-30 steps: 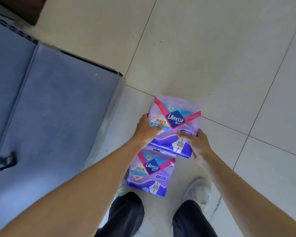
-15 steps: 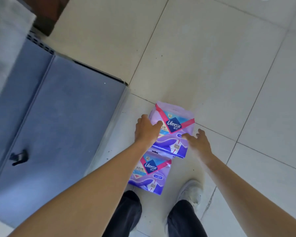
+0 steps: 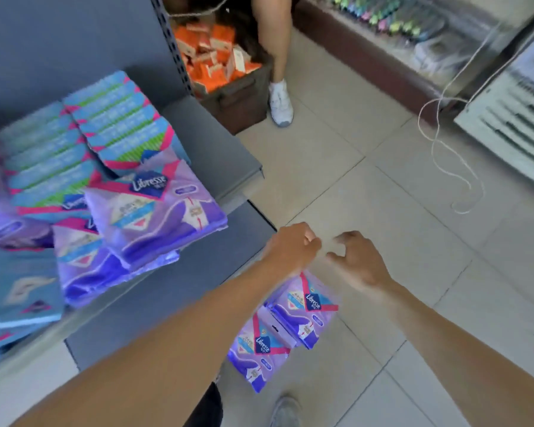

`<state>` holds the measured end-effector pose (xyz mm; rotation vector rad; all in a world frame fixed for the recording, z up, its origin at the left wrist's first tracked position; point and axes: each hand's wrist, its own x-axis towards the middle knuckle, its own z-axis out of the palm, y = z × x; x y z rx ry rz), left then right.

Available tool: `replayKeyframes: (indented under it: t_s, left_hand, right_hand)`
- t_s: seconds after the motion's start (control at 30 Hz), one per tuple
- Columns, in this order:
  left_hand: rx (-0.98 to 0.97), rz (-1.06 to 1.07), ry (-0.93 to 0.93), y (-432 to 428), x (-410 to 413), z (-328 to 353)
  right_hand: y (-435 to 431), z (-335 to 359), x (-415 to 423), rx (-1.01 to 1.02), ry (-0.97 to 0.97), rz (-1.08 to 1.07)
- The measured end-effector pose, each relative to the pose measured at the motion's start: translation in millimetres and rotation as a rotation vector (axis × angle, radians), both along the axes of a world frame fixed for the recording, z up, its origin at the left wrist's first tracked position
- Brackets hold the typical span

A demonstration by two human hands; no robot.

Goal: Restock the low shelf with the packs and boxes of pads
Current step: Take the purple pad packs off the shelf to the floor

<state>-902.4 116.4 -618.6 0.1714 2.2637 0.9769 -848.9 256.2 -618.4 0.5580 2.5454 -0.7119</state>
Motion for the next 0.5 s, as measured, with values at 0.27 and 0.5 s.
replayKeyframes:
  t_s: [0.27,0.5]
  left_hand:
    - [-0.002,0.171,0.248,-96.1,-27.7,128.3]
    - [-0.216,0.353,0.401,-240.9,-9.6,160.9]
  right_hand:
    - [-94.0,120.3,-70.2,0.23,0.252,0.516]
    - [-207.2,151.3,-95.0,0.381,0.419,0.897]
